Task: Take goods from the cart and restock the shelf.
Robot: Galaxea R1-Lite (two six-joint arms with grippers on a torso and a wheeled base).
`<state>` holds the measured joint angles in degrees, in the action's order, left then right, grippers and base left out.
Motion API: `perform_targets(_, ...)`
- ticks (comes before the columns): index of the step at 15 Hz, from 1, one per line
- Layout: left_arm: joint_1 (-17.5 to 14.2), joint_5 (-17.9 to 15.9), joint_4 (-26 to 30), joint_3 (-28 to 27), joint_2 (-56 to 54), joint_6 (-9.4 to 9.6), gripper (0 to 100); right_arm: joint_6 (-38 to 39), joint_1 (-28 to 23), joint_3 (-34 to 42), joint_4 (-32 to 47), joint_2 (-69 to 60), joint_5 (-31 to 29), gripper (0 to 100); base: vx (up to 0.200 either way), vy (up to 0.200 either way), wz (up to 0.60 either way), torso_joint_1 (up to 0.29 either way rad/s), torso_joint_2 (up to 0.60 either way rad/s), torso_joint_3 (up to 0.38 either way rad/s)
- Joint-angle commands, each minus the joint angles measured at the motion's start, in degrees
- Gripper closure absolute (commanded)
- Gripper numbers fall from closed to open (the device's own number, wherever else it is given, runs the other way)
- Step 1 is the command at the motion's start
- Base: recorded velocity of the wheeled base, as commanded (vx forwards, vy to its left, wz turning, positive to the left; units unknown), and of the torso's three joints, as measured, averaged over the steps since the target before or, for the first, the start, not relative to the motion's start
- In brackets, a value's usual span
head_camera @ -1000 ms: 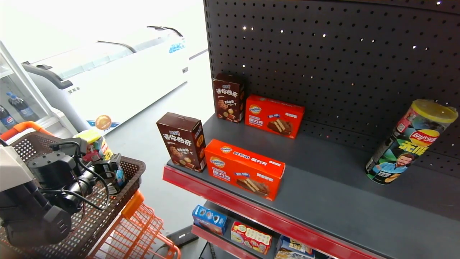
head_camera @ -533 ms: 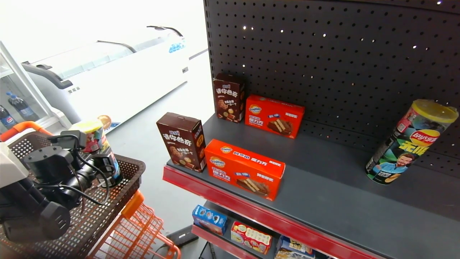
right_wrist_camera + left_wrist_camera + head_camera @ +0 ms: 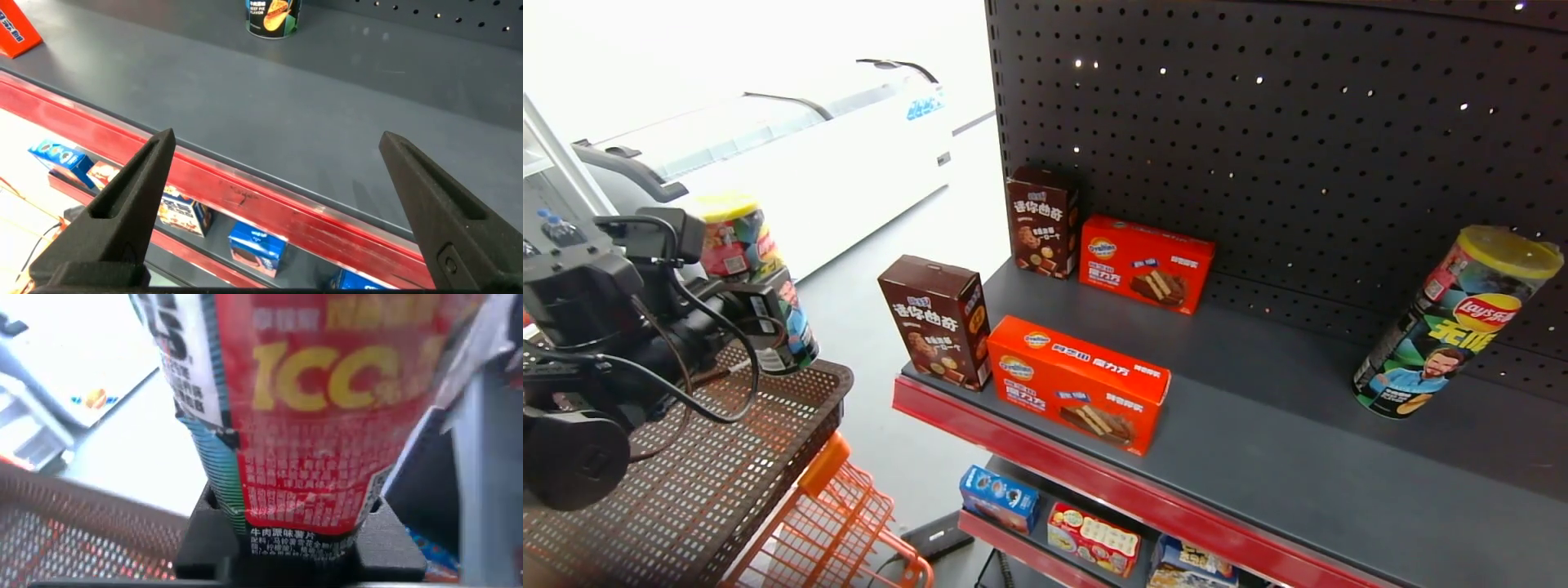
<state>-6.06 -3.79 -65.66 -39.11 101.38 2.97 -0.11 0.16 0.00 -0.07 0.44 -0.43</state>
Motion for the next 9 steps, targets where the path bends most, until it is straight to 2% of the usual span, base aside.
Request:
perform_targets(1, 0.79, -1.66, 2.64, -1.67, -7.25, 0.28, 100, 0.02, 0.02, 0.0, -0.01, 0.0, -0.01, 0, 0.0, 0.0, 0.0, 0.0, 0.0, 0.0)
perform_targets(3, 4.83, -2.27, 8.88, -1.85, -11.9, 0.28, 100, 0.02, 0.02, 0.0, -0.01, 0.0, -0.01, 0, 0.0, 0.0, 0.0, 0.0, 0.0, 0.0)
perform_targets(4, 6.23, -3.06, 9.94, -1.5, -13.31, 0.28, 100, -0.07, 0.02, 0.0, -0.01, 0.0, -0.01, 0, 0.0, 0.0, 0.0, 0.0, 0.0, 0.0)
perform_targets(5, 9.31, -5.26, 11.52, -0.36, -16.74, 0.1, 100, -0.07, 0.02, 0.0, -0.01, 0.0, -0.01, 0, 0.0, 0.0, 0.0, 0.0, 0.0, 0.0)
perform_targets(6, 11.07, -6.58, 13.01, 0.17, -18.85, -0.34, 100, -0.07, 0.02, 0.0, -0.01, 0.0, -0.01, 0, 0.0, 0.0, 0.0, 0.0, 0.0, 0.0)
perform_targets(7, 13.53, -8.16, 17.49, 0.0, -22.01, -0.78, 100, 0.02, 0.02, 0.0, -0.01, 0.0, -0.01, 0, 0.0, 0.0, 0.0, 0.0, 0.0, 0.0)
perform_targets(9, 16.25, -12.73, 28.31, -0.18, -29.75, -2.1, 100, -0.07, 0.02, 0.0, -0.01, 0.0, -0.01, 0, 0.0, 0.0, 0.0, 0.0, 0.0, 0.0)
